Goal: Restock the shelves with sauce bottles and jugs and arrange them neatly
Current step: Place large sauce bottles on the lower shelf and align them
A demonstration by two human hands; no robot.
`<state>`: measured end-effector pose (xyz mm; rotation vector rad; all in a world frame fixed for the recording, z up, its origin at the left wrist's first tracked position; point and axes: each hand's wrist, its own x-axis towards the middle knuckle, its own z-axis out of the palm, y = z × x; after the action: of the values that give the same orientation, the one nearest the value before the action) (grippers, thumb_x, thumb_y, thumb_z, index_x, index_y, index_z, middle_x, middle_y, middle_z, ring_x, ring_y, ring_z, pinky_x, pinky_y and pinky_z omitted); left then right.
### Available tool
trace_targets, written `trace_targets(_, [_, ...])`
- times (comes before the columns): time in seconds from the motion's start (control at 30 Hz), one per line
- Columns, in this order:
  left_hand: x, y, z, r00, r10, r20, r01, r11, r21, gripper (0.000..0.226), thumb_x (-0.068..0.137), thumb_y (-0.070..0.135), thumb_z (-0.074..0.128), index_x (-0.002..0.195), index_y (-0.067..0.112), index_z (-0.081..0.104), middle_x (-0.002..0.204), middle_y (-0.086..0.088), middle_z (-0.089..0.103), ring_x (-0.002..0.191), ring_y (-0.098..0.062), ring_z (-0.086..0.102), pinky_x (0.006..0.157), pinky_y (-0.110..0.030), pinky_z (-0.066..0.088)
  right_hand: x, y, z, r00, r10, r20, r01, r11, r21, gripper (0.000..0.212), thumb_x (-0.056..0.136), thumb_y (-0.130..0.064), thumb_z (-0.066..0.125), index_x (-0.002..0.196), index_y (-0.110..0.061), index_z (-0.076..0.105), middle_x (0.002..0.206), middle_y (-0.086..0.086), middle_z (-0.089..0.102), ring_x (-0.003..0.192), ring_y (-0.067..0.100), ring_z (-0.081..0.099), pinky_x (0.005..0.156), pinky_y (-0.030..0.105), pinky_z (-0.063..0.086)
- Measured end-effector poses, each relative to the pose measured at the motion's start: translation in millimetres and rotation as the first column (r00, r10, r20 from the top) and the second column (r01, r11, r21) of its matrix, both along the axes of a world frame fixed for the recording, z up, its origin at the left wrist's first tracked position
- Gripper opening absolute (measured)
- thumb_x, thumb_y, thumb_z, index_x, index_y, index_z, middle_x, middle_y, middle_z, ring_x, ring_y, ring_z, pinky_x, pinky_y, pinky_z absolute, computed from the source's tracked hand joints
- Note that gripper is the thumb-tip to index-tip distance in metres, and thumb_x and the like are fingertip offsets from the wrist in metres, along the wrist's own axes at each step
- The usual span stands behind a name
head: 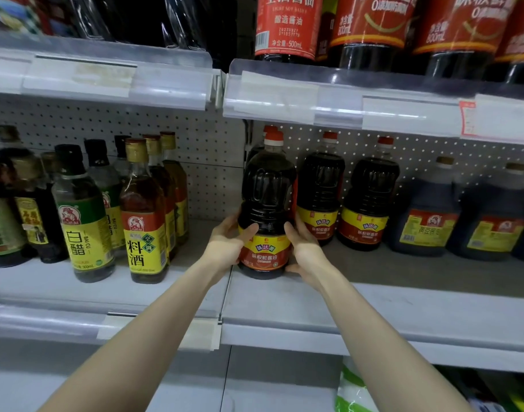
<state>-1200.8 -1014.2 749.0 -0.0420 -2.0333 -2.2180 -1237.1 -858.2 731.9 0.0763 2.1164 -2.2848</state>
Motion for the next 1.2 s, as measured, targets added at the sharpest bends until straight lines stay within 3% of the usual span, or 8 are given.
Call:
trace_targets(0.13, [-3, 4, -2, 0.999, 0.034, -0.021, -0.033, 0.999, 0.021, 0.054, 0.088, 0.024, 0.067, 0.138, 0.024, 0.047, 0.132, -0.005, 0.058, 0.093, -0.013, 0.058, 0.075, -0.032, 0.051, -3, 0, 2, 1.0, 0.024, 0.015, -0.024, 1.0, 0.006, 0.052, 0.097, -0.043, 0.05, 0.143, -0.055, 0.029, 0.153, -0.001, 0.037, 0.138, 0.035, 0.036, 0.104, 0.069, 0.032])
trace_targets(0.3, [-2, 4, -1, 0.999, 0.037, -0.015, -0.036, 0.999, 0.028, 0.057, 0.088, 0.025, 0.067, 0.14, 0.025, 0.045, 0.13, -0.003, 0.058, 0.085, -0.008, 0.058, 0.063, -0.024, 0.05, -2, -2, 2, 1.0, 0.022, 0.018, -0.022, 1.0, -0.016, 0.053, 0.098, -0.042, 0.048, 0.145, -0.052, 0.026, 0.152, 0.0, 0.039, 0.137, 0.034, 0.039, 0.104, 0.066, 0.034])
trace_targets(0.47, [0, 2, -4, 1.0, 0.0, 0.008, -0.001, 0.997, 0.076, 0.058, 0.089, 0.024, 0.066, 0.142, 0.028, 0.043, 0.134, -0.001, 0.055, 0.084, -0.005, 0.058, 0.065, -0.026, 0.052, 2, -3, 0, 0.999, 0.028, 0.016, -0.028, 1.0, 0.008, 0.06, 0.096, -0.041, 0.053, 0.147, -0.051, 0.023, 0.154, 0.0, 0.035, 0.138, 0.035, 0.035, 0.104, 0.067, 0.034])
trace_targets(0.7, [-3, 4, -4, 1.0, 0.024, -0.015, -0.023, 0.998, 0.065, 0.056, 0.088, 0.023, 0.067, 0.139, 0.025, 0.046, 0.132, -0.003, 0.057, 0.091, -0.013, 0.058, 0.067, -0.028, 0.053, -5, 0, -1, 1.0, 0.022, 0.008, -0.022, 0.999, 0.025, 0.059, 0.095, -0.044, 0.054, 0.145, -0.052, 0.024, 0.154, 0.0, 0.035, 0.138, 0.035, 0.035, 0.103, 0.068, 0.034])
trace_targets(0.97, [-10, 6, -5, 0.999, 0.039, -0.017, -0.038, 0.998, 0.056, 0.054, 0.086, 0.024, 0.07, 0.136, 0.024, 0.049, 0.113, 0.004, 0.059, 0.086, -0.009, 0.059, 0.069, -0.03, 0.052, -10, 2, 2, 1.0, 0.014, 0.024, -0.015, 0.999, 0.045, 0.058, 0.096, -0.043, 0.053, 0.145, -0.052, 0.025, 0.154, 0.0, 0.036, 0.139, 0.035, 0.036, 0.102, 0.068, 0.036])
trace_targets(1.2, [-10, 6, -6, 0.999, 0.04, -0.001, -0.039, 0.996, 0.082, 0.057, 0.085, 0.023, 0.07, 0.137, 0.023, 0.049, 0.114, 0.002, 0.061, 0.087, -0.01, 0.061, 0.071, -0.031, 0.053, -8, 2, 2, 0.999, 0.025, 0.022, -0.027, 0.998, 0.051, 0.057, 0.096, -0.042, 0.052, 0.145, -0.053, 0.025, 0.153, -0.001, 0.036, 0.139, 0.034, 0.036, 0.102, 0.068, 0.036])
